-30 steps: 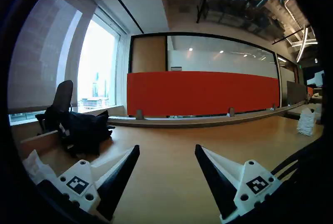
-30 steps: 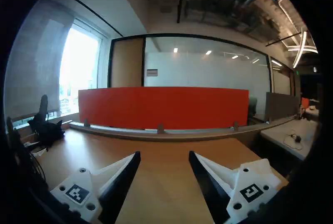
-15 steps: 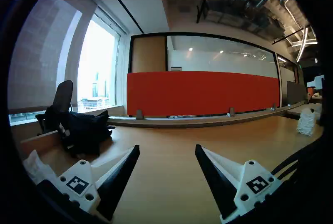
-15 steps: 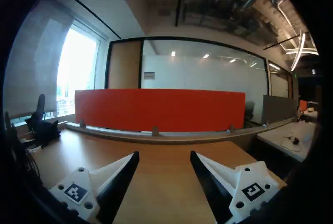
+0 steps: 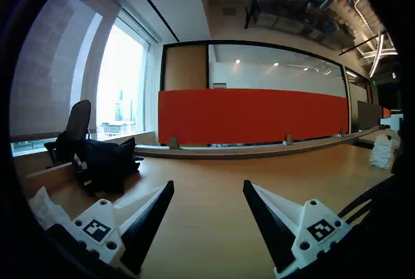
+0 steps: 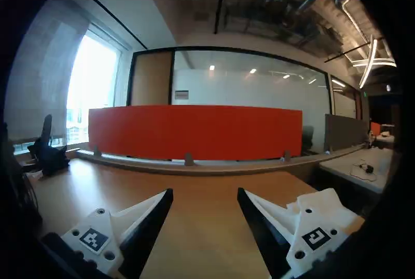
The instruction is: Fold towel
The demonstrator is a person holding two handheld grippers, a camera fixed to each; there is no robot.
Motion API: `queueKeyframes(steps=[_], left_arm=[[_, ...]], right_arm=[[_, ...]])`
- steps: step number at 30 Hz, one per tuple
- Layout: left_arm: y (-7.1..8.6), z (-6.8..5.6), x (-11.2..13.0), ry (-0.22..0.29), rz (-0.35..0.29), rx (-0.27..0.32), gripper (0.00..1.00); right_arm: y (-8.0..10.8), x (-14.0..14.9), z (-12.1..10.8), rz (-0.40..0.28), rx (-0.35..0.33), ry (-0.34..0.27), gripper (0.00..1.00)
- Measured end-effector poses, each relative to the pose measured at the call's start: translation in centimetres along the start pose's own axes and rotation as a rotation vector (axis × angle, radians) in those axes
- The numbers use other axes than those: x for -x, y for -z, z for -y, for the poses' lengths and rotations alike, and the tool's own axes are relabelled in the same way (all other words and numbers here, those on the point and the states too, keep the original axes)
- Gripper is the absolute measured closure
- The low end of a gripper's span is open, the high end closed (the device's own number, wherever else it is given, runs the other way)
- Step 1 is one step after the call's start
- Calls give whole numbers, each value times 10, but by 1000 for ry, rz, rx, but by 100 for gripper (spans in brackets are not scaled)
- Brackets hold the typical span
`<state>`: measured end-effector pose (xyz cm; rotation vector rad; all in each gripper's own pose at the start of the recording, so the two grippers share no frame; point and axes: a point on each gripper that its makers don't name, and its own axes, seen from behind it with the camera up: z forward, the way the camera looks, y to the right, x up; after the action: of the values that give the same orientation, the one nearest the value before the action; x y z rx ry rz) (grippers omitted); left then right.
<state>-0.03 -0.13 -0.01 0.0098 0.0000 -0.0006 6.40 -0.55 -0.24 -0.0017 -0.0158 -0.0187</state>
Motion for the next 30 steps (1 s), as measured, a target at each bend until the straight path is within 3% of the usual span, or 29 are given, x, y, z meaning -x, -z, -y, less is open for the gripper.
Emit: queueKeyframes(steps=[20, 30], left_arm=[[0, 0, 0, 0, 0, 0, 1], [0, 0, -1, 0, 0, 0, 1]], right_arm=[[-5, 54, -14, -7, 13, -9, 2], [-6, 61, -12, -2, 1, -40, 2]])
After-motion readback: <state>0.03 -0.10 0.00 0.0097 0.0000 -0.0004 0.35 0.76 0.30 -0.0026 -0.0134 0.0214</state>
